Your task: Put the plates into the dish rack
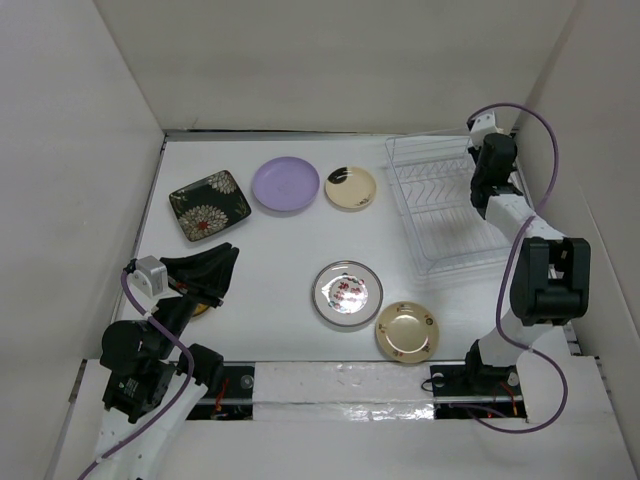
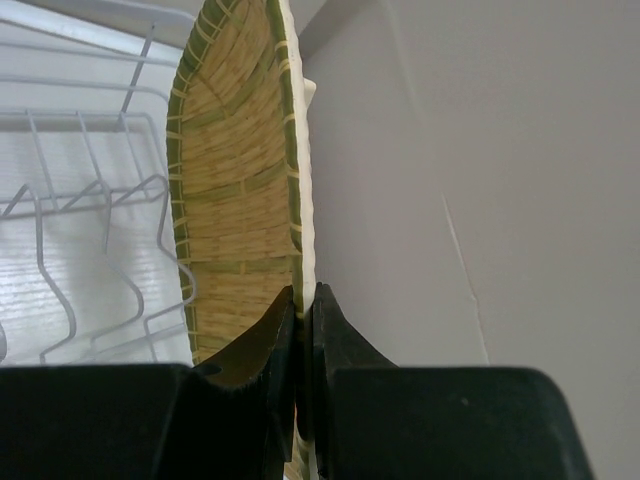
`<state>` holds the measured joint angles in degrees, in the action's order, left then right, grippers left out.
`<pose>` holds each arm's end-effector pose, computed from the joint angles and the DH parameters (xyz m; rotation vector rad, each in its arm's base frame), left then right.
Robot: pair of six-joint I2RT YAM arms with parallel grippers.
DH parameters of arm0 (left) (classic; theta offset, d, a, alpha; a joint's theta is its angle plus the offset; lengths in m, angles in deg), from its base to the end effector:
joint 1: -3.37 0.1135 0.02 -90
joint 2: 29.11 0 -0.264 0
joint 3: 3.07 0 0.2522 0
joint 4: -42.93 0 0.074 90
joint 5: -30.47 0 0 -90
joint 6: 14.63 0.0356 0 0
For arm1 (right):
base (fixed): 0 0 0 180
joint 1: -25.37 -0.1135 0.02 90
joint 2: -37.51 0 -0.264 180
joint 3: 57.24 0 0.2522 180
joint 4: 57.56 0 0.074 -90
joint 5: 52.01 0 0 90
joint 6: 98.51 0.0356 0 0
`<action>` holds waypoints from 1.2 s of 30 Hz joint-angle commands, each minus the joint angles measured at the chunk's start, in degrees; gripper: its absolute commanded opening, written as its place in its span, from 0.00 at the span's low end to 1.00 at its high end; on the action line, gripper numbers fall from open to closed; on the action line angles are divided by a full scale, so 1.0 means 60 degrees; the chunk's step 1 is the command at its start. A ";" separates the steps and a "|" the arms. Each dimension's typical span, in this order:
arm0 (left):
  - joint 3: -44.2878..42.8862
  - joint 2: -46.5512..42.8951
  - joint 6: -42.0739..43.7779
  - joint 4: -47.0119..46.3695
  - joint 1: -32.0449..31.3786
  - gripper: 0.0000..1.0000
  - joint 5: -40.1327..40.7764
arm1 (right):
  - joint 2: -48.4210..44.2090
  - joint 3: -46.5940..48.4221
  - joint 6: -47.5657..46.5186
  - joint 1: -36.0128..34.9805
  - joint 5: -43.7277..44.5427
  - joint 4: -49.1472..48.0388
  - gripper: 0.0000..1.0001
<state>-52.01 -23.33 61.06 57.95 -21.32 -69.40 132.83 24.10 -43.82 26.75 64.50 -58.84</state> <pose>0.0315 -0.0212 0.3640 0.2579 1.0833 -0.7037 0.3920 -0.0253 0.2922 -0.2033 1.8429 -0.8660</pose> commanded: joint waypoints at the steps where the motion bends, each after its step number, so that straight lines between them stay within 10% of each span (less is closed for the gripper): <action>1: -0.0289 0.0091 0.0055 -0.0297 -0.0060 0.20 -0.0084 | 0.0078 -0.0070 0.0260 -0.0172 -0.0096 -0.0978 0.00; 4: -0.0289 0.0120 0.0055 -0.0283 -0.0060 0.19 -0.0084 | 0.0210 -0.0085 0.0274 -0.0173 -0.0037 -0.1008 0.04; 8: -0.0289 0.0135 0.0055 -0.0297 -0.0060 0.19 -0.0084 | 0.0211 0.0032 0.0654 -0.0173 0.0298 -0.1051 0.50; 11: -0.0275 0.0164 0.0055 -0.0297 -0.0060 0.20 -0.0084 | 0.0064 0.0485 0.1269 -0.0173 0.0649 -0.0905 0.67; 16: -0.0275 0.0266 0.0055 -0.0283 -0.0060 0.19 -0.0069 | -0.0506 0.1422 0.3417 -0.0815 0.0593 -0.0510 0.70; 21: -0.0289 0.0486 0.0070 -0.0239 -0.0060 0.10 0.0018 | -0.0815 0.1381 0.4917 -0.2732 0.0285 -0.0844 0.55; 24: -0.0289 0.0647 0.0070 -0.0224 -0.0060 0.00 0.0106 | -0.0421 0.1291 0.5722 -0.4095 -0.0270 -0.0774 0.00; 30: -0.0260 0.0940 0.0084 -0.0224 -0.0060 0.00 0.0355 | 0.2735 0.3714 0.7188 -0.5621 -0.1980 0.0935 0.00; 31: -0.0245 0.1013 0.0099 -0.0224 -0.0060 0.00 0.0428 | 0.3209 0.4202 0.7348 -0.5738 -0.2014 0.1129 0.07; 32: -0.0245 0.1029 0.0085 -0.0224 -0.0060 0.00 0.0458 | 0.3663 0.4685 0.7350 -0.5826 -0.2058 0.1334 0.33; 36: -0.0245 0.1219 0.0128 -0.0239 -0.0060 0.00 0.0546 | 0.5934 0.7585 0.7613 -0.5827 -0.2963 0.2898 0.63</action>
<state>-52.01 -17.18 61.28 58.71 -21.34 -67.11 164.37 61.41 -1.55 -8.63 52.02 -49.53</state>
